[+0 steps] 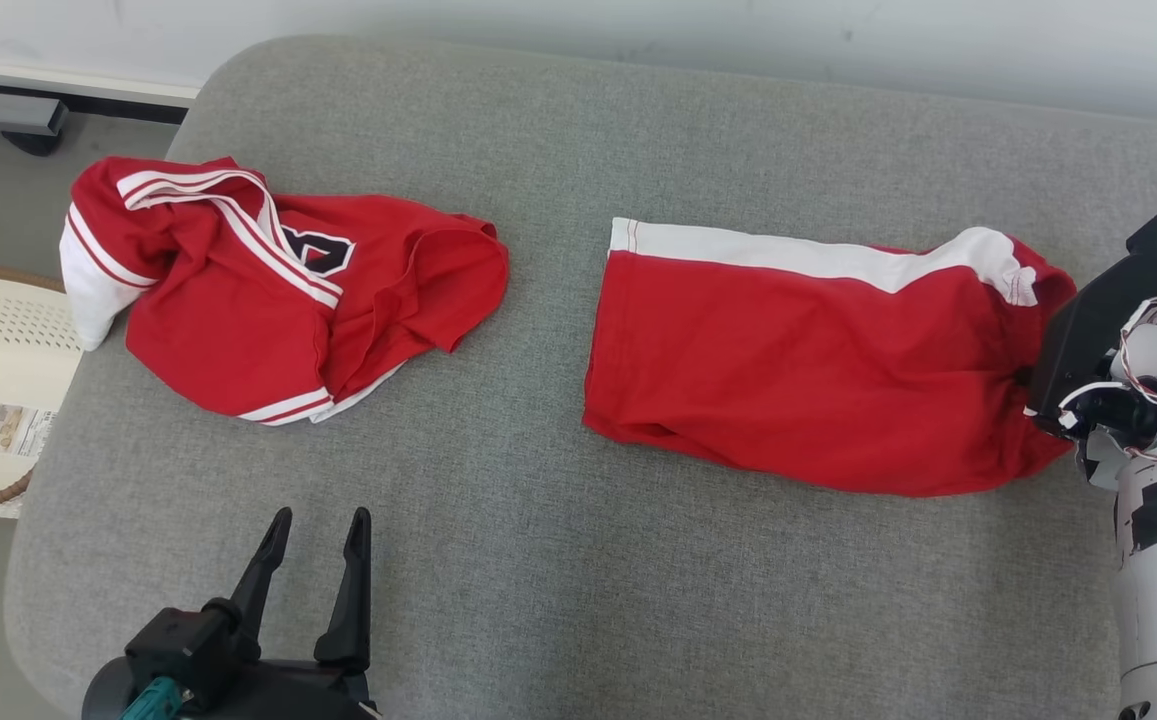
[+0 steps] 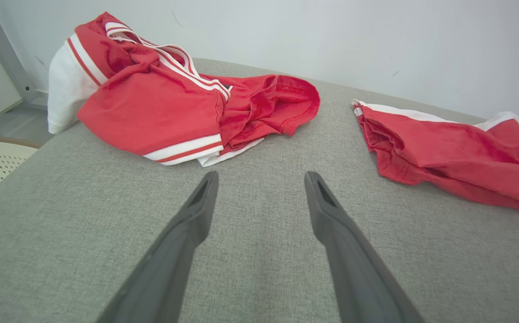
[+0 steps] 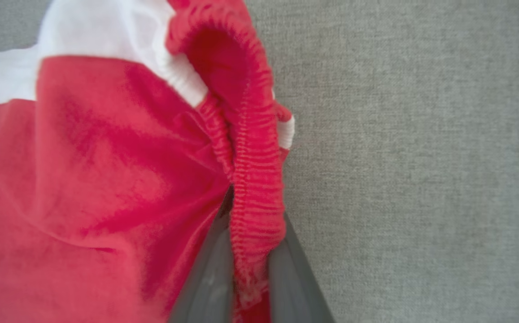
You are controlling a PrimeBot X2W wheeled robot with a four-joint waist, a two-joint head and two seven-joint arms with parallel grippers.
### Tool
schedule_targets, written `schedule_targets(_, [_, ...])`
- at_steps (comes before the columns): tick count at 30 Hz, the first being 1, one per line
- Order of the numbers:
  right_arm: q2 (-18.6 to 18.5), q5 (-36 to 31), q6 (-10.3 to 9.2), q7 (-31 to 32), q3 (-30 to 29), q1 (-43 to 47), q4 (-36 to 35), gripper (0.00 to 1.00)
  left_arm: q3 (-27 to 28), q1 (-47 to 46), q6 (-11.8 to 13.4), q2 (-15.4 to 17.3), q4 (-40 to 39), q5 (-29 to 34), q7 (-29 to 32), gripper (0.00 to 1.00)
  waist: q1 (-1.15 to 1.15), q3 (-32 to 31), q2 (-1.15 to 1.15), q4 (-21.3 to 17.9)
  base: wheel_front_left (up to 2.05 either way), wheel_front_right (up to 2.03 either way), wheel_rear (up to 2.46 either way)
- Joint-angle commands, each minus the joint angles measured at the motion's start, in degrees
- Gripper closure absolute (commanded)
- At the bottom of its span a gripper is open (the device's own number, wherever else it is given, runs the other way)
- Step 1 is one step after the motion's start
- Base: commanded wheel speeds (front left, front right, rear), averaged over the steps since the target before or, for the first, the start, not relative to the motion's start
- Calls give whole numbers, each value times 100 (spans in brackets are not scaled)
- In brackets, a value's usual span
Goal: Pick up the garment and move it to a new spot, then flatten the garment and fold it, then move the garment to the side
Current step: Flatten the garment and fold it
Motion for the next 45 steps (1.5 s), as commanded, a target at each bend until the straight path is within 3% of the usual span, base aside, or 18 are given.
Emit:
schedule_targets(1, [13, -47, 2, -23, -6, -9, 46, 100, 4, -38, -2, 21, 13, -20, -29, 0, 0, -12, 0, 1, 0, 0, 0])
schedule_targets(10, [-35, -547, 1, 147, -268, 154, -260, 100, -12, 62, 40, 58, 20, -78, -33, 0, 0, -135, 0, -76, 0, 0, 0])
schedule_targets(27, [-547, -1041, 1, 961, -547, 672, -1455, 100, -102, 122, 96, 108, -65, -113, 9, 0, 0, -289, 0, -229, 0, 0, 0])
schedule_targets(36, [-600, -729, 2, 1399, -284, 716, -1866, 100, -146, 90, 113, 80, -29, -142, -47, 0, 0, -293, 0, -173, 0, 0, 0])
schedule_targets(45, [-268, -272, 2, 1638, 381, 479, -1988, 100, -218, 11, 89, -11, 78, -191, -124, 0, 0, -292, 0, -48, 0, 0, 0])
